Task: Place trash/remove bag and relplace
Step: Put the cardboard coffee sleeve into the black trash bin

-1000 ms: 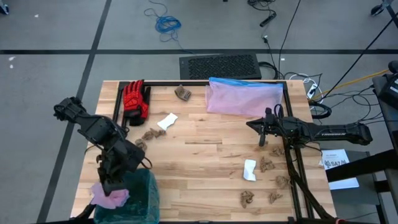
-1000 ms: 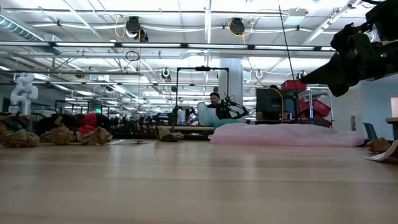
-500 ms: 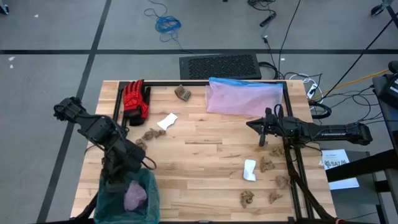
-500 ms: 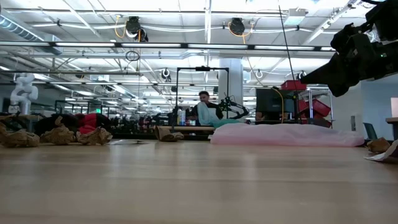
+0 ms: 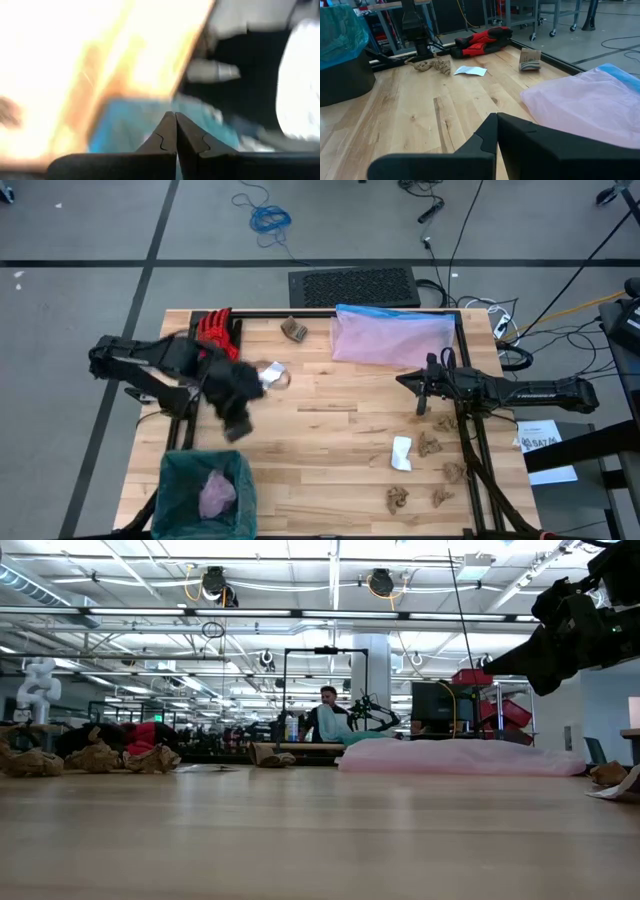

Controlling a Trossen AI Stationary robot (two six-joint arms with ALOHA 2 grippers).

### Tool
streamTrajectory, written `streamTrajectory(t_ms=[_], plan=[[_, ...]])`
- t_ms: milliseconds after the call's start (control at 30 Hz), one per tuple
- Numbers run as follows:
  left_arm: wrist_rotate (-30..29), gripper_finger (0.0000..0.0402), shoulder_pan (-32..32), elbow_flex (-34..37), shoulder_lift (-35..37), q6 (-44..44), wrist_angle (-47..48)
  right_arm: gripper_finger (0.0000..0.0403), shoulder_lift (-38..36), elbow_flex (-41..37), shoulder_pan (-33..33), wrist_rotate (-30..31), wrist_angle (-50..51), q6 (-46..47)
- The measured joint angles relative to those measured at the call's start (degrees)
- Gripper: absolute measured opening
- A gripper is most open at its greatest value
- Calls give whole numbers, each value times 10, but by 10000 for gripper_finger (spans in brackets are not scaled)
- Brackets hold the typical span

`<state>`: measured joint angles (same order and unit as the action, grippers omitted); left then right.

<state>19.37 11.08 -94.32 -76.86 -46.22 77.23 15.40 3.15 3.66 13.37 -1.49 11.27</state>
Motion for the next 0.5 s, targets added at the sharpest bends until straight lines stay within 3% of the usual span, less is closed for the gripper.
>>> streamTrajectory(t_ms=[333,500], plan=[[-215,1,-136,-61,1,157,-243,0,0,0,0,1,-95,0],[-229,0,-198,-68,-1,168,-256,0,0,0,0,-2,-151,12]])
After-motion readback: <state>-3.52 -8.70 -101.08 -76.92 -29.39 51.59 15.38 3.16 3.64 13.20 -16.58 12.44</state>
